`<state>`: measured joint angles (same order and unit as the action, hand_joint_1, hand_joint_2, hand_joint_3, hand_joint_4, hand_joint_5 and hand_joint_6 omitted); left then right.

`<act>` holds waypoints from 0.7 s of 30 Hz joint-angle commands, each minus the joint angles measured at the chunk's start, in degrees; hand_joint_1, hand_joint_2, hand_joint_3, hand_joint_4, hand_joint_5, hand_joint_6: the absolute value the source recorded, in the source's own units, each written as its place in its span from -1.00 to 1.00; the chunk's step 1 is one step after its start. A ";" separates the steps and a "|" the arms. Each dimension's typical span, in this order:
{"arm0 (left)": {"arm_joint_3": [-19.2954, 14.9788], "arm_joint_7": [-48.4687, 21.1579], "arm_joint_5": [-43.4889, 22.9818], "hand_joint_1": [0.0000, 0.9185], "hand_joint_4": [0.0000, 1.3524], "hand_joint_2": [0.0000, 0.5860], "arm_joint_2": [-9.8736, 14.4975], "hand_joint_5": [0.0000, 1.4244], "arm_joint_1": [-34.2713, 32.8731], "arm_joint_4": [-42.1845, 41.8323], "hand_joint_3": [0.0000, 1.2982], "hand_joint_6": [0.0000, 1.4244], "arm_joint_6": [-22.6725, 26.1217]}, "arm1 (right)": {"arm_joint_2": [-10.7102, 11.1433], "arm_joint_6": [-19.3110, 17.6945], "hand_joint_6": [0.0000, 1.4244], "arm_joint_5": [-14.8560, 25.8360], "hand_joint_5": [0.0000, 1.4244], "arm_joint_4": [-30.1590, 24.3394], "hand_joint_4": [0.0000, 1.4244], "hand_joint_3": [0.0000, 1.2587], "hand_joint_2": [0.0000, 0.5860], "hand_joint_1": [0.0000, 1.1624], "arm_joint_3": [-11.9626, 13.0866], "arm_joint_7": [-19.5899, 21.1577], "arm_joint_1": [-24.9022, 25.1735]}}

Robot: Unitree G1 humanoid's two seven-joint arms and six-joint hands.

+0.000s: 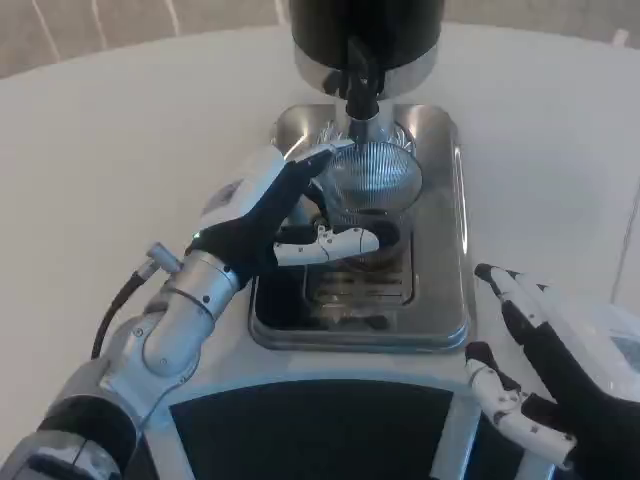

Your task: Grasp the cup under the faucet to collect the drink, then remove the cup.

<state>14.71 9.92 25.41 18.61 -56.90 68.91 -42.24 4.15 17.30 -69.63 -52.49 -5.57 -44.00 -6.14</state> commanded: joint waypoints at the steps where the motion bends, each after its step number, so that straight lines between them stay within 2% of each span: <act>1: 0.65 0.49 0.84 -0.23 -0.63 -0.77 -0.43 -0.10 -0.10 -0.37 -0.54 0.49 0.31 | -0.64 0.14 -1.00 -0.36 -1.00 -0.79 -1.00 -0.96 1.00 -0.81 0.11 -0.34 -0.96; 8: 1.79 2.29 1.99 -0.26 -0.48 -0.76 -0.58 0.00 0.07 -0.42 -0.39 0.62 0.83 | -0.97 0.00 -1.00 -0.24 -1.00 -1.64 -1.00 -0.96 1.00 -0.81 0.82 -0.44 -2.01; 17: 2.14 9.29 3.53 -0.21 -0.15 -0.75 -0.94 0.24 1.46 -1.45 -0.05 0.76 0.31 | -1.19 -0.17 -1.00 -0.31 -1.00 -2.28 -1.00 -0.94 1.00 -0.78 0.95 -0.64 -2.79; 19: 1.82 12.02 3.82 -0.14 0.03 -0.75 -1.10 0.39 1.71 -1.60 0.12 0.83 0.29 | -1.22 -0.22 -1.00 -0.42 -1.00 -2.48 -1.00 -0.94 1.00 -0.77 0.89 -0.78 -2.93; 21: 1.44 14.31 4.15 0.00 0.30 -0.64 -1.16 0.63 1.56 -1.47 0.34 0.94 0.54 | -1.24 -0.30 -1.00 -0.59 -1.00 -2.62 -1.00 -0.94 1.00 -0.77 0.75 -0.94 -2.84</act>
<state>16.78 21.36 29.71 17.55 -55.72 68.05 -41.78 3.03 17.35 -69.76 -54.19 -4.82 -44.17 -8.36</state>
